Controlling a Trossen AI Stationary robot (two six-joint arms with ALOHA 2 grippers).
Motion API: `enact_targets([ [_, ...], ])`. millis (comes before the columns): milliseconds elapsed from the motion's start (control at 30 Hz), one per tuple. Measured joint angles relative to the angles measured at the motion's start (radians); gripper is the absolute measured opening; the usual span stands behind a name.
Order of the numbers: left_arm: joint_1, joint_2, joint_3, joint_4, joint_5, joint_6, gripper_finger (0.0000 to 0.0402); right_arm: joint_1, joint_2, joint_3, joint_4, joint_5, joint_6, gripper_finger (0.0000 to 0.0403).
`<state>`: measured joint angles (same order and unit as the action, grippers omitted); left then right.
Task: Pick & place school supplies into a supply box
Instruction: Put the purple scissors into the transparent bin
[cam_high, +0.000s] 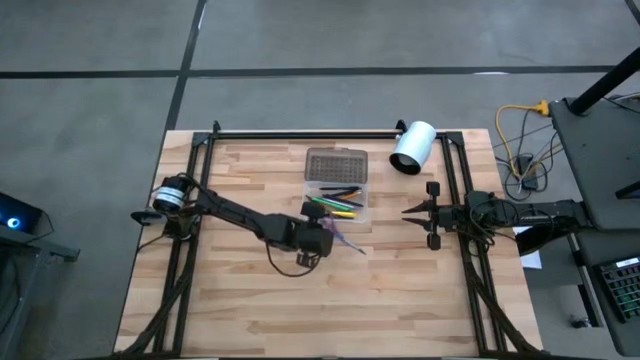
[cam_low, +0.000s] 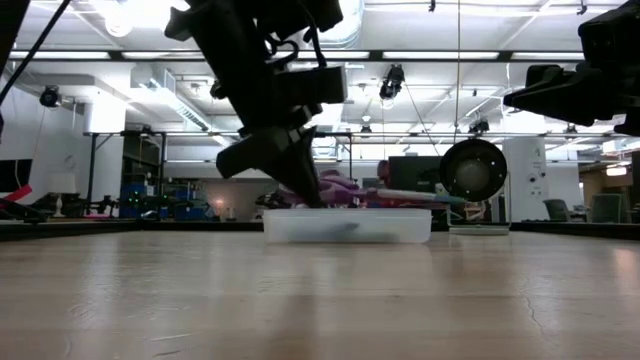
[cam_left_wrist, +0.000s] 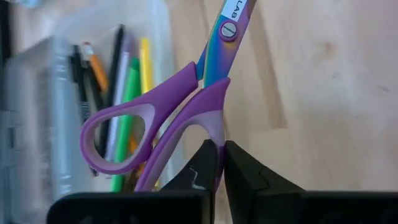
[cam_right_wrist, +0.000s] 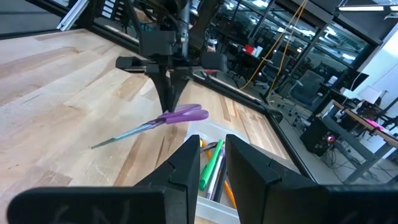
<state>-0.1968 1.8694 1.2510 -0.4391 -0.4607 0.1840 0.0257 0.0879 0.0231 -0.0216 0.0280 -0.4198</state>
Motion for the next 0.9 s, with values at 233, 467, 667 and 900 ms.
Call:
enact_targets([
  [233, 0.001, -0.002, -0.001, 0.023, -0.157, -0.006, 0.0001, 0.0, 0.0, 0.0, 0.0, 0.0, 0.0, 0.0068],
  [467, 0.003, -0.004, 0.004, 0.058, -0.303, -0.01, 0.0002, 0.0, 0.0, 0.0, 0.0, 0.0, 0.0, 0.0068],
  [667, 0.037, -0.004, -0.03, 0.058, -0.333, -0.005, 0.0002, 0.0, 0.0, 0.0, 0.0, 0.0, 0.0, 0.0068],
  [900, 0.098, -0.004, -0.101, 0.091, -0.344, -0.002, 0.0003, 0.0, 0.0, 0.0, 0.0, 0.0, 0.0, 0.0068],
])
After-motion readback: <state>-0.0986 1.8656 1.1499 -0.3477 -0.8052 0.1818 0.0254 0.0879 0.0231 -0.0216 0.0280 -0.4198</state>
